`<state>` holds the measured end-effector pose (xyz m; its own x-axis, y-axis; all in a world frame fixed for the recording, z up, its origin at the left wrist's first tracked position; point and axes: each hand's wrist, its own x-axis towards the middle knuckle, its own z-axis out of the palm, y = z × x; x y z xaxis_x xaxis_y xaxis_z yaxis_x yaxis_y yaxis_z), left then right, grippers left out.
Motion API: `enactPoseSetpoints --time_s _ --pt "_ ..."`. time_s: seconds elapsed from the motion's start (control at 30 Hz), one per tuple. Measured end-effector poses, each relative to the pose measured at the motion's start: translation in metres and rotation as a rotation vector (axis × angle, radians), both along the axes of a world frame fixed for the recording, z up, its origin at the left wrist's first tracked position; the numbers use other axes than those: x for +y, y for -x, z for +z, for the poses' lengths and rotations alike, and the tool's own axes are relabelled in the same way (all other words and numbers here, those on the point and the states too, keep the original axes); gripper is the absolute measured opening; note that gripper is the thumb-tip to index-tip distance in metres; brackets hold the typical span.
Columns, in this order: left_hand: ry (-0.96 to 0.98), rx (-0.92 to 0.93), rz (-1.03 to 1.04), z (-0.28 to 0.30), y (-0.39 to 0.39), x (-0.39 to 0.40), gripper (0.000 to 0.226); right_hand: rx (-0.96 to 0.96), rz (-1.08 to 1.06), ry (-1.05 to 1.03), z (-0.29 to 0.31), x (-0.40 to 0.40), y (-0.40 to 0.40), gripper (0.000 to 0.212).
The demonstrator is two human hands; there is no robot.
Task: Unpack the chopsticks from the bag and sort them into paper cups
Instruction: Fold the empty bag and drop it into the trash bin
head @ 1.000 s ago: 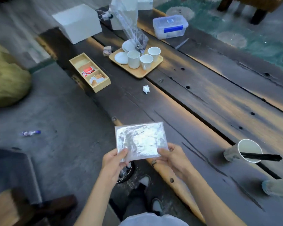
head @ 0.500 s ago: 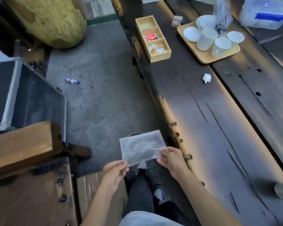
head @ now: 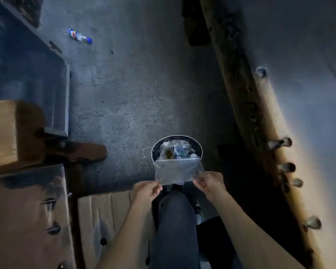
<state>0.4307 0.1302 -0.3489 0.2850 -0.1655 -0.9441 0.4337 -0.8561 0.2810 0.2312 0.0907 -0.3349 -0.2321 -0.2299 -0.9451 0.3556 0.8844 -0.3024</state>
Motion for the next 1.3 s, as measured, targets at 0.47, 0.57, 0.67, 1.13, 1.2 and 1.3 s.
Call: enactPoseSetpoints --time_s 0.47,0.57,0.67,1.13,1.2,1.3 --pt "0.066 -0.04 -0.023 -0.139 0.0 -0.044 0.008 0.031 0.011 0.017 -0.128 -0.043 -0.002 0.023" --pt "0.06 -0.088 -0.096 -0.109 -0.001 -0.04 0.006 0.041 0.06 0.033 -0.099 -0.04 -0.001 0.023" --pt "0.145 -0.168 -0.216 -0.059 -0.001 -0.041 0.012 0.063 0.167 0.108 -0.049 -0.038 -0.007 0.012" --pt "1.04 -0.85 -1.153 0.329 0.054 -0.137 0.084 0.851 0.647 0.934 0.313 -0.072 0.033 0.075" --pt "1.116 -0.902 -1.195 0.369 0.072 -0.152 0.088 0.972 0.666 0.949 0.352 -0.076 0.05 0.078" --pt "1.259 -0.924 -1.26 0.417 0.107 -0.165 0.089 1.099 0.62 0.946 0.398 -0.069 0.083 0.082"
